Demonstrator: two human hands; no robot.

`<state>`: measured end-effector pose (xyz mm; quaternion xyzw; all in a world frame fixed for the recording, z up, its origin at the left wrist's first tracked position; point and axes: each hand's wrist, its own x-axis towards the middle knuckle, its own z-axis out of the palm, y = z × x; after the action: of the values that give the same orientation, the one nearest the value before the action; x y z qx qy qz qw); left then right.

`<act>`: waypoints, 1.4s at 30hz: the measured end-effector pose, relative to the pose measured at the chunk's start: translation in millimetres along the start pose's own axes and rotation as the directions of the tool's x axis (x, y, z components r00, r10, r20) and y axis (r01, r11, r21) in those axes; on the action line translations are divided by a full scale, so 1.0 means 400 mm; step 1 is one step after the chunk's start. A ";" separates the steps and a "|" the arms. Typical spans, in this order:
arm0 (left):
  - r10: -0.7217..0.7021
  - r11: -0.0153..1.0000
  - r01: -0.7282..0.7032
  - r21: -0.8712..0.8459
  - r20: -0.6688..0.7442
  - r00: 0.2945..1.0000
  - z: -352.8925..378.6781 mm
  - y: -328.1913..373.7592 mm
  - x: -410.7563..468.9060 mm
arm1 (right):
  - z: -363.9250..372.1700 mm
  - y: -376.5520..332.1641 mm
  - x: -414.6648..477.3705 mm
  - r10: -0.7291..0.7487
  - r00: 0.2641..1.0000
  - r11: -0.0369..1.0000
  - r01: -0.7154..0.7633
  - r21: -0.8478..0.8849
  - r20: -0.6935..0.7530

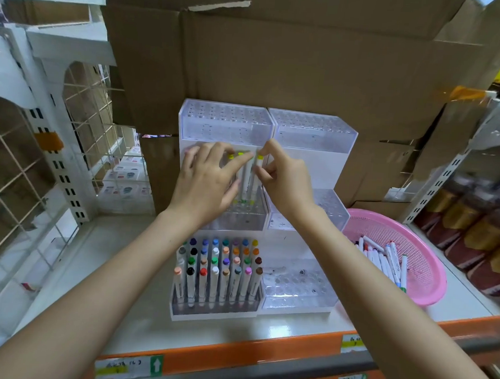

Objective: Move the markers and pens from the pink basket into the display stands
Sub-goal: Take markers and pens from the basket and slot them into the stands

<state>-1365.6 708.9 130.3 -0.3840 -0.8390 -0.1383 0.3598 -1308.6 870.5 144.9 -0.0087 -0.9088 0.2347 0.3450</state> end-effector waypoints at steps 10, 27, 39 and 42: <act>-0.021 1.000 0.021 0.023 0.022 1.000 -0.002 0.005 0.002 | -0.023 -0.004 -0.008 -0.052 0.998 0.996 0.054 -0.068 0.035; 0.055 0.998 -0.053 -0.028 0.063 0.997 0.014 0.266 0.014 | -0.192 0.157 -0.159 0.017 0.975 0.952 0.053 -0.302 0.223; 0.246 0.959 -0.197 -0.204 0.252 0.936 0.146 0.673 0.047 | -0.426 0.450 -0.375 0.328 0.916 0.896 -0.224 -0.383 0.231; 0.264 0.955 -0.184 -0.234 0.376 0.888 0.196 0.736 0.043 | -0.436 0.513 -0.416 0.432 0.859 0.872 -0.319 -0.372 0.276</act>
<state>-1193.4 954.5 74.4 -0.5316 -0.8275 -0.0939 0.1540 -1101.8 1097.0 66.2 -0.2005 -0.9611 0.1485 0.1186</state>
